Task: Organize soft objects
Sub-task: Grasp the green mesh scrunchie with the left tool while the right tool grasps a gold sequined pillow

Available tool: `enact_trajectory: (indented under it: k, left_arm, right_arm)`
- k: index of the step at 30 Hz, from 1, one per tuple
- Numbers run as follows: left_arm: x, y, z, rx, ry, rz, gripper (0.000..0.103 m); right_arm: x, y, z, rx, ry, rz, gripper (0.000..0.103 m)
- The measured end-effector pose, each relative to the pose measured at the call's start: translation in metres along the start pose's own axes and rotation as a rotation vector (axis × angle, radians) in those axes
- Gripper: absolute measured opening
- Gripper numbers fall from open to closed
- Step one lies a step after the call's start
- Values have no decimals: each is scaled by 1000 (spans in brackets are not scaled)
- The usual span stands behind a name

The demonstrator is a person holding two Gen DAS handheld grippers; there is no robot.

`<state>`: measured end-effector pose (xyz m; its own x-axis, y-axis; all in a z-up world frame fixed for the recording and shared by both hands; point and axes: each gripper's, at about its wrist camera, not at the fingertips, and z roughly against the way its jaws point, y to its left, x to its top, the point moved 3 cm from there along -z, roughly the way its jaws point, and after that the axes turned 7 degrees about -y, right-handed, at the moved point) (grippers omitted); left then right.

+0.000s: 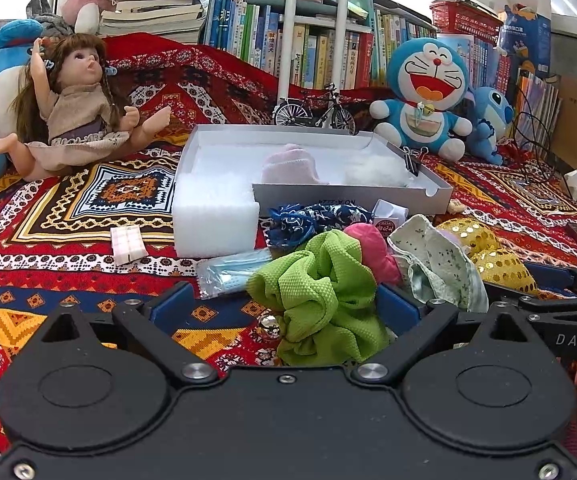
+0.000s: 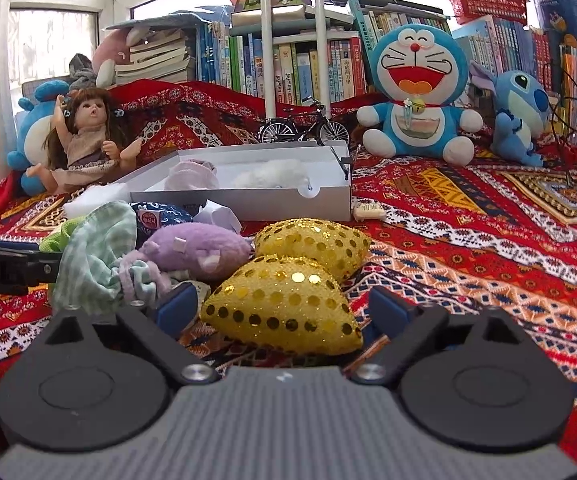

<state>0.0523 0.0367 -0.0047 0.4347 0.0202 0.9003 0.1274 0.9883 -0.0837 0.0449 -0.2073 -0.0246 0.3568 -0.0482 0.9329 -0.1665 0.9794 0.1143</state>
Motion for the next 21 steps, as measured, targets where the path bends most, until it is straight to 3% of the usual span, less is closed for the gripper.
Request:
enact_trajectory:
  k: [12,17,21]
  left_arm:
    - [3,-1,-2,-14,3,6,92]
    - [3,0,-2,-33,8,15,84]
    - [2,-1,-3,-52,17,26,70]
  right_arm:
    - [-2,6,2,-20,-6,-11,79]
    - [-2,6,2,-21,-6,-8,77]
    - [-2,7,2,-22,-5,-9,76]
